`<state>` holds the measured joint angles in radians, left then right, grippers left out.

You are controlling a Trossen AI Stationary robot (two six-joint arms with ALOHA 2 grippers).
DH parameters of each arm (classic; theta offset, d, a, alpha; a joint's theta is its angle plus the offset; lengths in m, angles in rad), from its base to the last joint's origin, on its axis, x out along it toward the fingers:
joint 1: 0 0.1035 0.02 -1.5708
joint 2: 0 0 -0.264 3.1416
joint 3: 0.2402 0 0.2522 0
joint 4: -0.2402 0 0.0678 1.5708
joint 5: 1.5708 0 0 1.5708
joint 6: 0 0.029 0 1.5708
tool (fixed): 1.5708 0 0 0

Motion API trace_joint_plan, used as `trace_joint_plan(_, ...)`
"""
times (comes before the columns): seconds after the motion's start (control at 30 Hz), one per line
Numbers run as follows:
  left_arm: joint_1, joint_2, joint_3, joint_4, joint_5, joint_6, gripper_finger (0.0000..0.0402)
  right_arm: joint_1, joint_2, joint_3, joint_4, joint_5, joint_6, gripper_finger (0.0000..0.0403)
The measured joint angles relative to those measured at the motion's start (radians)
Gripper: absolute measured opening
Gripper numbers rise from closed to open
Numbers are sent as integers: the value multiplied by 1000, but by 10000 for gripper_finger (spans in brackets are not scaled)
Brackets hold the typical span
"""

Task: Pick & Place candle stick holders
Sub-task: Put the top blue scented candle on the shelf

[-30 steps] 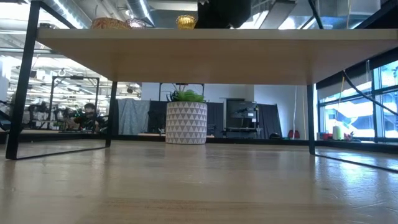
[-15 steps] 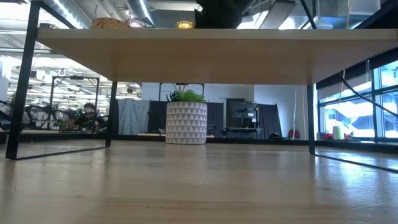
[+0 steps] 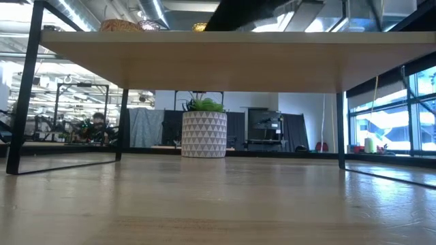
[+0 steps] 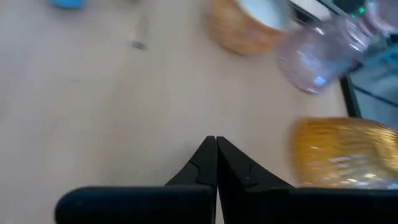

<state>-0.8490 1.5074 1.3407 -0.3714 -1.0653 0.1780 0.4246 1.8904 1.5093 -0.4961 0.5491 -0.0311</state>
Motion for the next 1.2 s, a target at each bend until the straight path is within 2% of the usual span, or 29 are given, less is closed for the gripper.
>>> trace_joint_plan(0.1,0,0,0,0,9,0,2,77,0,0,8,0,-1,0)
trace_joint_plan(0.2,0,0,0,6,80,-26,2,166,-12,1,-5,-1,-7,0)
trace_joint_plan(0.23,0,0,0,7,125,-48,2,195,-17,1,-9,20,-5,0)
trace_joint_plan(0.37,0,0,0,-7,375,-212,2,293,-47,2,-147,260,76,0)
trace_joint_plan(0.47,0,0,0,-56,577,-417,2,331,-64,2,-220,297,135,0)
trace_joint_plan(0.53,-1,0,0,-111,650,-613,2,349,-63,2,-239,307,152,0)
trace_joint_plan(0.63,-9,0,1,-286,689,-959,2,359,-62,2,-231,310,154,0)
trace_joint_plan(0.77,-37,2,1,-667,692,-1433,2,341,-62,2,-213,262,143,0)
trace_joint_plan(0.83,-63,9,1,-854,695,-1621,2,334,-62,2,-210,237,137,0)
trace_joint_plan(0.9,-104,13,-6,-974,736,-1750,2,330,-62,2,-212,211,134,0)
trace_joint_plan(0.97,-156,11,-26,-999,787,-1840,2,328,-62,2,-212,206,129,0)
trace_joint_plan(1.03,-207,-6,-64,-979,775,-1919,2,327,-62,2,-217,214,124,0)
trace_joint_plan(1.1,-246,-37,-116,-931,740,-1996,2,327,-69,2,-219,221,121,0)
trace_joint_plan(1.2,-277,-75,-236,-824,783,-2120,2,327,-74,2,-214,226,120,0)
